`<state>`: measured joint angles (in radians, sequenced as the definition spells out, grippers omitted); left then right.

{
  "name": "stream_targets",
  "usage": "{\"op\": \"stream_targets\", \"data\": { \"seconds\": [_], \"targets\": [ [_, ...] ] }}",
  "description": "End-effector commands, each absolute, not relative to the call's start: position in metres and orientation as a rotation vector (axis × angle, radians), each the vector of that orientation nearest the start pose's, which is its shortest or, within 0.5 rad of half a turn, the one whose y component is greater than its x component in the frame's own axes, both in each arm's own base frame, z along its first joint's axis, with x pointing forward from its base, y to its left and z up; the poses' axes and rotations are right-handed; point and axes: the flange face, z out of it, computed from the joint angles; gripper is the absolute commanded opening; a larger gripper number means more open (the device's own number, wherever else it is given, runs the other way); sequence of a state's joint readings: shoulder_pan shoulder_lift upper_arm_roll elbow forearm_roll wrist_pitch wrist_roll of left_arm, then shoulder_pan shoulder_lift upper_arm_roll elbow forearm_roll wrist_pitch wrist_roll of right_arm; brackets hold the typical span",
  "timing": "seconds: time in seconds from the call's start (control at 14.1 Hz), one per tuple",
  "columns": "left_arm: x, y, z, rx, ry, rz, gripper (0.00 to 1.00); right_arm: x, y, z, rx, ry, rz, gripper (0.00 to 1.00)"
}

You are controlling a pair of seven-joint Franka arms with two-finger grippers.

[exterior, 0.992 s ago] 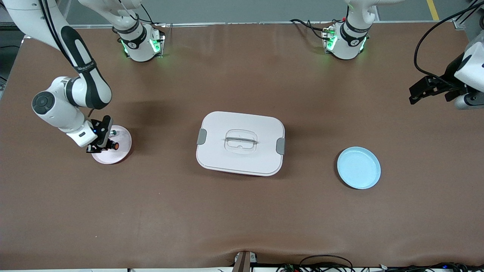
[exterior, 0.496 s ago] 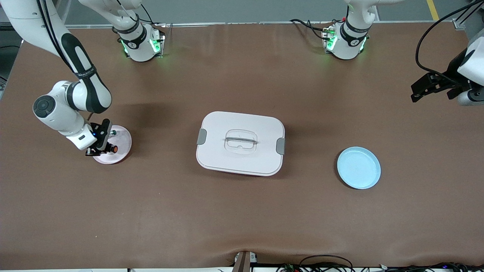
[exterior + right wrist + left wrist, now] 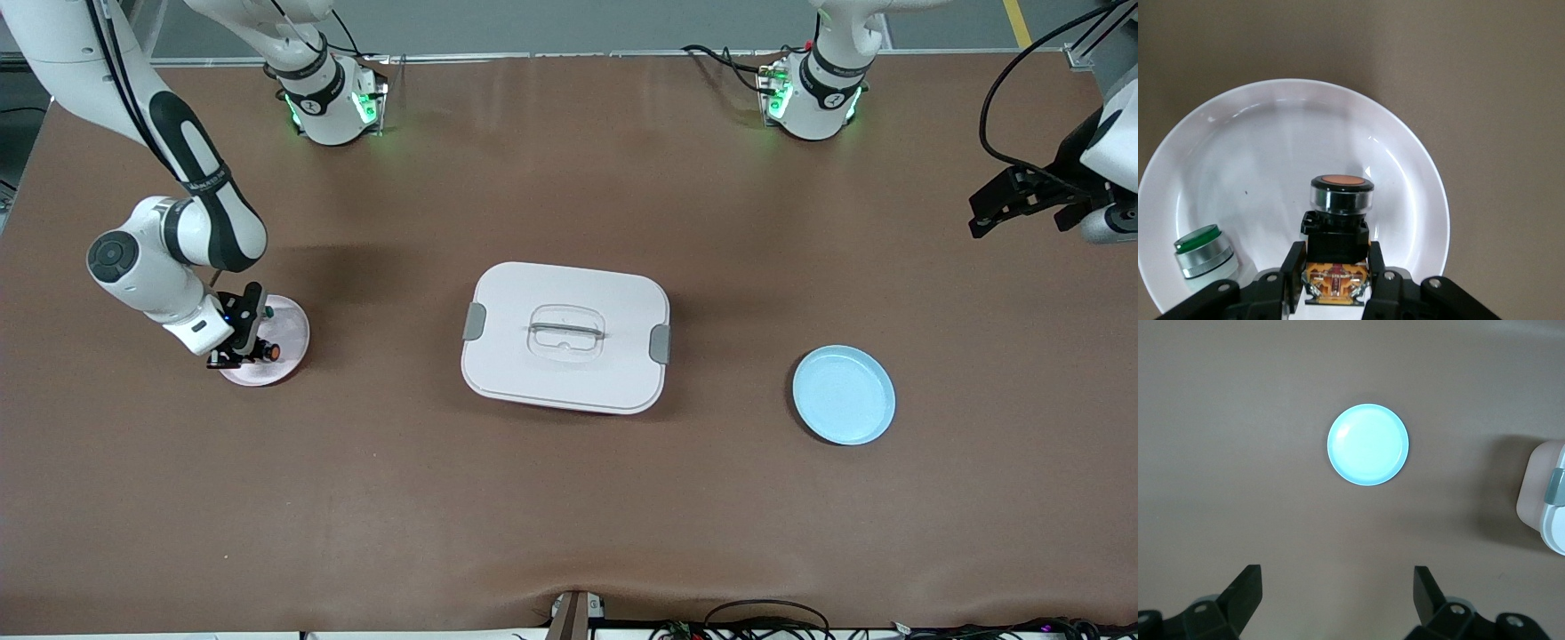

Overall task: Transfer orange switch to right arm and place
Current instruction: 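Open the right gripper to release the switch on the white plate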

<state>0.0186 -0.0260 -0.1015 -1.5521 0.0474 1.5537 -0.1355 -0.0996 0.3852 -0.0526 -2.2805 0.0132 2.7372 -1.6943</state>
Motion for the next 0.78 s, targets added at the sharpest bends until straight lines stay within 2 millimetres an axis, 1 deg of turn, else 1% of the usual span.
{"op": "stream_targets", "data": {
  "seconds": [0.0,0.07,0.35,0.43,0.5,0.71],
  "targets": [
    [0.539,-0.041,0.65,-3.107,-0.059,-0.062,1.0,0.539,-0.089,0.187,-2.294,-2.266,-0.059,0.0],
    [0.54,-0.041,0.649,-3.107,-0.059,-0.06,1.0,0.538,-0.089,0.183,-2.293,-2.265,-0.056,0.0],
    [0.539,-0.041,0.649,-3.106,-0.059,-0.058,1.0,0.537,-0.092,0.179,-2.301,-2.253,-0.056,0.0],
    [0.539,-0.041,0.649,-3.106,-0.059,-0.058,1.0,0.538,-0.092,0.18,-2.331,-2.219,-0.065,0.17],
    [0.538,-0.041,0.65,-3.106,-0.056,-0.06,1.0,0.538,-0.093,0.179,-2.335,-2.213,-0.064,0.99],
    [0.539,-0.041,0.65,-3.107,-0.056,-0.062,1.0,0.544,-0.099,0.185,-2.35,-2.207,-0.074,1.0]
  ]
}}
